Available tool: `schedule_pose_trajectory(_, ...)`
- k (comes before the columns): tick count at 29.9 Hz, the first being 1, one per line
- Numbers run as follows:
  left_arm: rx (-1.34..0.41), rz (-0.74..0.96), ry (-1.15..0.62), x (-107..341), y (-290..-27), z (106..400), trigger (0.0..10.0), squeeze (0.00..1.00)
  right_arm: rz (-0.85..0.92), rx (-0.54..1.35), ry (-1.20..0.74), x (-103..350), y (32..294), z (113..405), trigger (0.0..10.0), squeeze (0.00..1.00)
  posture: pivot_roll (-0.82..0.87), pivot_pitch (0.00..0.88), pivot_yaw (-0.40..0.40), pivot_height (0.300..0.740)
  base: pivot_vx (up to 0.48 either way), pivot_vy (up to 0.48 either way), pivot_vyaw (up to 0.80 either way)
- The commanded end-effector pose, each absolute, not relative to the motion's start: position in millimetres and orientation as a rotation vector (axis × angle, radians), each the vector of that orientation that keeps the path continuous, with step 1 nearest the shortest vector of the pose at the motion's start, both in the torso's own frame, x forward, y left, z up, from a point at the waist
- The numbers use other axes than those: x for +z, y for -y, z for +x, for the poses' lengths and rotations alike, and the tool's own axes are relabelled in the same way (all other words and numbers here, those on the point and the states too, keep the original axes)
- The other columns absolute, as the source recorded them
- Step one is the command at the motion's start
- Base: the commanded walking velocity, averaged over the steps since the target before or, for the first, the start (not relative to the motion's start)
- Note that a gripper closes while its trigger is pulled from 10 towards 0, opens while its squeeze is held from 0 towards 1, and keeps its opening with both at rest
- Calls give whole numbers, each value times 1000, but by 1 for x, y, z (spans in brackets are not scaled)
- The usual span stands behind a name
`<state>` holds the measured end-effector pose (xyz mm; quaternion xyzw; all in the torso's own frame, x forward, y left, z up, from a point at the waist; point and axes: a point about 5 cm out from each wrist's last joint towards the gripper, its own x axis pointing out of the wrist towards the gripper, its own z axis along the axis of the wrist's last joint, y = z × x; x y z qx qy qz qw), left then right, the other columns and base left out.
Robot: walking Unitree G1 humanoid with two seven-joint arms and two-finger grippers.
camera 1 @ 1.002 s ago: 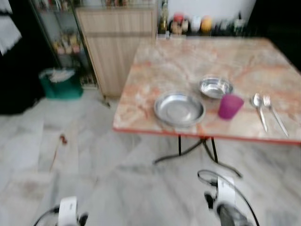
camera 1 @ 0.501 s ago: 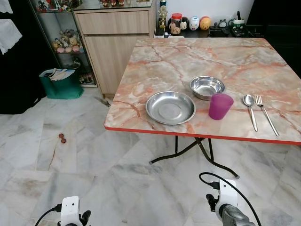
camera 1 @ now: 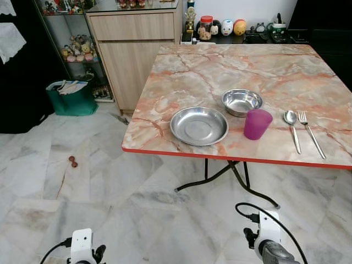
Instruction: Setting the table
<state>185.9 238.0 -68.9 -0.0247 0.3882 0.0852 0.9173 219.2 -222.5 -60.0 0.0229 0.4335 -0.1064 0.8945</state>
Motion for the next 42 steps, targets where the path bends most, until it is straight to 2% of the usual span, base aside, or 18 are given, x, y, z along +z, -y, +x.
schedule_pose_trajectory(1,177,-54,-817,-71,-236,183,10000,0,50,-228,-911,-61,225,216,10000,0,-19,0,42,740,0,0,-688)
schedule_pose_trajectory(25,183,-54,-824,-73,-236,179,10000,0,37,-217,-911,-61,227,215,10000,0,-16,0,41,740,0,0,-640)
schedule_pose_trajectory(42,191,-46,-803,-72,-238,179,10000,0,33,-214,-900,-60,228,216,10000,0,-8,0,37,740,0,0,0)
